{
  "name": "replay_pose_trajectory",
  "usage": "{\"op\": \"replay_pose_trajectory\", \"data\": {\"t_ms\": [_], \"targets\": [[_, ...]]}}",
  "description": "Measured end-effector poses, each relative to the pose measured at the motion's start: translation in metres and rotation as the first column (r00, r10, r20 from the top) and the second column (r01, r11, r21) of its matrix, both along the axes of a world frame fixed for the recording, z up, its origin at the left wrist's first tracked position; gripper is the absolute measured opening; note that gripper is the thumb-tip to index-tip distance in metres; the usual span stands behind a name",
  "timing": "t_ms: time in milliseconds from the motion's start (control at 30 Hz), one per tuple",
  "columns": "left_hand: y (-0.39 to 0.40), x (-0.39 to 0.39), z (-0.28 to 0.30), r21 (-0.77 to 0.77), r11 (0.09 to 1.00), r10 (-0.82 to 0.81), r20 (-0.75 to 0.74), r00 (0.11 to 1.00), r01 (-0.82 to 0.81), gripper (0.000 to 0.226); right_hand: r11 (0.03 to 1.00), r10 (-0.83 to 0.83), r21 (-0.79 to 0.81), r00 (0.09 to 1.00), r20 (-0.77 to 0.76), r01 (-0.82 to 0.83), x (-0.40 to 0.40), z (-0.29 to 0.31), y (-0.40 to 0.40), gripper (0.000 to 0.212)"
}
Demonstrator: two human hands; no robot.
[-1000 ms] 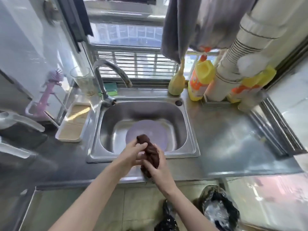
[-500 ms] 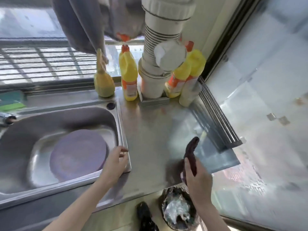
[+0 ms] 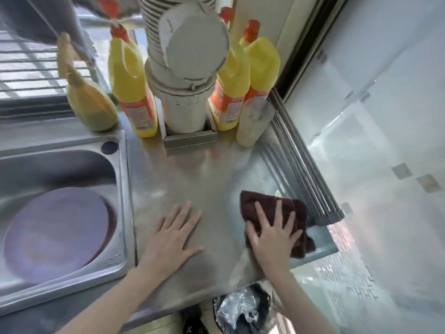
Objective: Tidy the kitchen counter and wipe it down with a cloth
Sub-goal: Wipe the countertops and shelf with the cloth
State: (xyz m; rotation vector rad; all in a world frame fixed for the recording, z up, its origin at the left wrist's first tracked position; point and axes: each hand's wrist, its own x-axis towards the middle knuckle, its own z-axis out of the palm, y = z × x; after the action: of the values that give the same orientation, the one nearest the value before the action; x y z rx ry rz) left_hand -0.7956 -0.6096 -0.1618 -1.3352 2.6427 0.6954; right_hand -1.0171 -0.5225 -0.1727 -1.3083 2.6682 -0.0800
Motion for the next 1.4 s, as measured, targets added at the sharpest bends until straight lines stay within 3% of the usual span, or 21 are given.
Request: {"op": "replay_pose_trajectory", "data": {"t_ms": [100,167,233,333,433,533,667,767,900,967,1067,1200,1267,1400], "targets": [[-0.012,-0.022,-0.005,-0.018,0.999,-0.033,0.05,0.998,0.033,0.101,0.985,-0.119,-0.119,0.991,0.065,0.126,-0.03,-0.003,-0.015,0.052],[-0.015,-0.025,-0.007,0.007,0.999,-0.034,0.052,0.998,0.034,0.11,0.969,0.024,-0.245,1.0,0.02,-0.018,-0.003,-0.007,-0.001,0.051],[-0.015,-0.024,-0.007,0.011,0.999,-0.033,0.056,0.998,0.032,0.109,0.937,0.246,-0.263,0.969,0.031,-0.23,0.049,-0.007,0.033,0.053],[-0.015,-0.022,-0.011,0.024,0.999,-0.026,0.056,0.998,0.024,0.1,0.907,0.349,-0.267,0.936,0.047,-0.325,0.059,-0.006,0.043,0.051],[-0.015,-0.02,-0.017,-0.006,1.0,-0.017,0.039,0.999,0.018,0.086,0.96,0.17,-0.224,0.985,-0.009,-0.168,0.003,-0.007,-0.014,0.046],[-0.015,-0.019,-0.019,-0.007,1.0,-0.021,0.037,0.999,0.021,0.084,0.994,0.04,-0.106,0.998,0.056,-0.034,-0.042,-0.007,-0.066,0.047],[-0.019,-0.021,-0.011,0.029,0.999,-0.042,0.031,0.999,0.041,0.084,0.985,0.085,-0.156,0.994,0.071,-0.074,-0.012,-0.005,-0.03,0.048],[-0.033,-0.027,-0.005,0.006,1.0,-0.003,0.028,1.0,0.003,0.098,0.971,0.236,-0.062,0.967,0.1,-0.231,0.019,0.003,0.018,0.051],[-0.057,-0.04,-0.005,0.007,0.998,0.057,0.08,0.995,-0.058,0.113,0.965,0.261,-0.041,0.959,0.109,-0.258,-0.029,0.0,-0.041,0.06],[-0.063,-0.043,-0.007,0.014,0.999,0.048,0.137,0.989,-0.051,0.118,0.983,0.176,0.014,0.968,0.18,-0.181,-0.05,-0.001,-0.089,0.065],[-0.064,-0.043,-0.008,0.04,0.998,0.04,0.162,0.986,-0.047,0.115,0.994,0.107,-0.056,0.974,0.2,-0.097,-0.039,0.001,-0.109,0.062],[-0.061,-0.043,-0.01,0.03,0.996,0.076,0.07,0.995,-0.078,0.108,0.913,0.407,-0.062,0.91,0.084,-0.403,-0.006,-0.001,-0.063,0.059],[-0.062,-0.041,-0.011,0.037,0.997,0.063,0.085,0.994,-0.066,0.108,0.886,0.459,-0.005,0.876,0.147,-0.463,-0.025,-0.003,-0.074,0.06],[-0.063,-0.044,-0.008,0.016,0.997,0.071,0.094,0.993,-0.072,0.101,0.983,0.185,-0.042,0.964,0.192,-0.18,-0.036,-0.001,-0.137,0.058]]}}
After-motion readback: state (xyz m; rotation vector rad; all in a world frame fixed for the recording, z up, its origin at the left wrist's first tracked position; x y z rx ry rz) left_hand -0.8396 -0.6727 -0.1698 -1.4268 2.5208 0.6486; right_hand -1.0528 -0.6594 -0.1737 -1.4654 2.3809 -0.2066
